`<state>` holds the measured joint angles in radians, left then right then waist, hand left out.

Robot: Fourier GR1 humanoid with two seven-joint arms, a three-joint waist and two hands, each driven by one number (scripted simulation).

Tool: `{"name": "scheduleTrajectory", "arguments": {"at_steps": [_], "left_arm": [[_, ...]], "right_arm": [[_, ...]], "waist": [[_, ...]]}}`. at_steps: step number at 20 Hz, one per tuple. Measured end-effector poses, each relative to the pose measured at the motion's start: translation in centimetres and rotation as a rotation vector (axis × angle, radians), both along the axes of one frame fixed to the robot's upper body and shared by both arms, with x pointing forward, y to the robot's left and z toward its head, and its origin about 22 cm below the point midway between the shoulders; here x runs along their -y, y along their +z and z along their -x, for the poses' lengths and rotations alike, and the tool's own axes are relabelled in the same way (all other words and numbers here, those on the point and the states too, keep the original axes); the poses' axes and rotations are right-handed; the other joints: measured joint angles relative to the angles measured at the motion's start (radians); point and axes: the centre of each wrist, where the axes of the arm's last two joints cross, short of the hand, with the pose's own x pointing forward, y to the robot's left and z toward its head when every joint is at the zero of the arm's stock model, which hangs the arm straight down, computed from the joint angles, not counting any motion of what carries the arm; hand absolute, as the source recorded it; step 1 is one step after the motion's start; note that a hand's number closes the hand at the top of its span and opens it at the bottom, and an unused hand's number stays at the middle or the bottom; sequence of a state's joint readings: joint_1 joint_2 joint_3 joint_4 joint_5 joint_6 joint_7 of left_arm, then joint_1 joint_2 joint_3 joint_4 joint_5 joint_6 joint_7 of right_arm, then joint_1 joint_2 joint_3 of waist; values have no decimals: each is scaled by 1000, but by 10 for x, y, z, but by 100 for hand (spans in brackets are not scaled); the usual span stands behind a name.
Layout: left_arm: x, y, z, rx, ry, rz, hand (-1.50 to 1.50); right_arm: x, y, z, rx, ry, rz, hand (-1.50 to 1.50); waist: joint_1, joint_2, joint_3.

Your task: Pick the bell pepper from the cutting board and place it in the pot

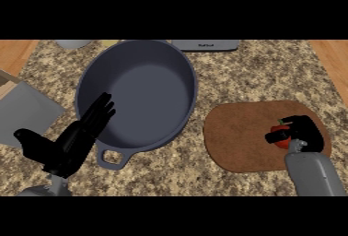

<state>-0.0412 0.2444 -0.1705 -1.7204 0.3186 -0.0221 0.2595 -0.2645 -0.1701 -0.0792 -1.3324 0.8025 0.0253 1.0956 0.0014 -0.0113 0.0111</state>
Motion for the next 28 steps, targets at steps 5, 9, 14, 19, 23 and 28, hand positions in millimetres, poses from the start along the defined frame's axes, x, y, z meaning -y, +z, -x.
{"name": "scheduleTrajectory", "arguments": {"at_steps": [5,9,14,19,23,28], "left_arm": [[-3,-3,-2,15,-2,0,0],[0,-2,1,4,6,1,0],[-1,0,3,-18,1,-3,0],[3,1,1,-22,-5,-7,0],[-1,0,1,-20,9,-10,0],[-6,1,1,-31,23,-10,0]], "right_arm": [[3,-6,-1,14,12,10,150],[-7,-8,-6,22,32,39,150],[-78,-17,16,71,346,60,150],[-154,-23,60,119,713,98,150],[-189,-15,108,167,824,145,150],[-201,15,144,316,816,284,150]], "waist": [[2,-1,1],[3,-1,0],[3,-5,-7],[5,-6,-7],[-7,-6,-4],[-19,-7,-3]]}}
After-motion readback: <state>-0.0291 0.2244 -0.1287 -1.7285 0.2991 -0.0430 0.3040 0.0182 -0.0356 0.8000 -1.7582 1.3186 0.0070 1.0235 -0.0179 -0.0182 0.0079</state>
